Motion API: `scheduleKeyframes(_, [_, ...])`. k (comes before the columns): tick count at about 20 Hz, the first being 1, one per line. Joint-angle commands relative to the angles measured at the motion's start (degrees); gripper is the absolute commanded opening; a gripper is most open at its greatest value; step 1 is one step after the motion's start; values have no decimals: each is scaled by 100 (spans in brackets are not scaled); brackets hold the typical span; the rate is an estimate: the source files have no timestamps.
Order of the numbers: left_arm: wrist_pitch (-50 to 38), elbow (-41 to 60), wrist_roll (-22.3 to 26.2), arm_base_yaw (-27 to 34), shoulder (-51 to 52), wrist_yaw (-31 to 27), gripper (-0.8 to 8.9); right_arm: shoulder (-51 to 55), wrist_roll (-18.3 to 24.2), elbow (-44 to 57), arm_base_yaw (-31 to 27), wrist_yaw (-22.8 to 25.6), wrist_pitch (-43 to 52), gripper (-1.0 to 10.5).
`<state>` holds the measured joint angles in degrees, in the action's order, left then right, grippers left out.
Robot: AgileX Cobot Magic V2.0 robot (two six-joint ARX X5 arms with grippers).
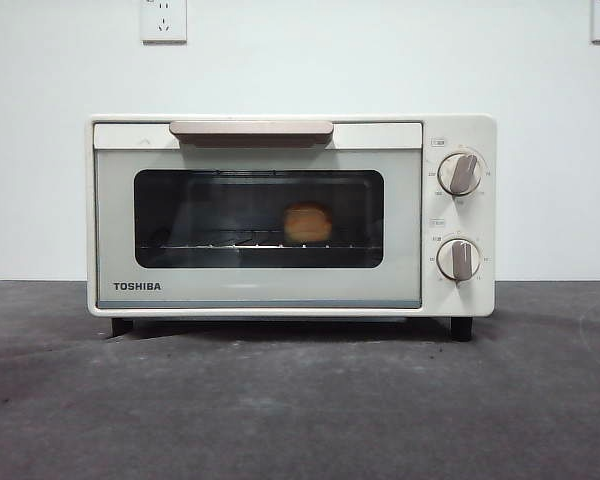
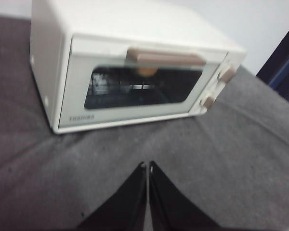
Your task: The left arm flap open the oven, the right arm pick bread and place it into oven, the left arm flap close the oven
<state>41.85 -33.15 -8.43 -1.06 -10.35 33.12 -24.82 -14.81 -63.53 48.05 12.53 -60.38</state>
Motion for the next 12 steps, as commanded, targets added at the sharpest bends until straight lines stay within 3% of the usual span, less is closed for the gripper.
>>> scheduleKeyframes(1, [-127,-70,133,-13,-11,-15,16,-13,48,-103,57,-7,81,391])
scheduleKeyframes(3, [-186,-70,133,-13,-11,-15,16,-13,50,-103,57,-7,74,340])
scheduleKeyframes(6, [-227,-70,133,-13,-7,-15,16,-13,90,-103,57,-4,42,-12])
scheduleKeyframes(12, [-245,-70,133,-13,-7,-15,16,-13,61,-103,57,103,142,19])
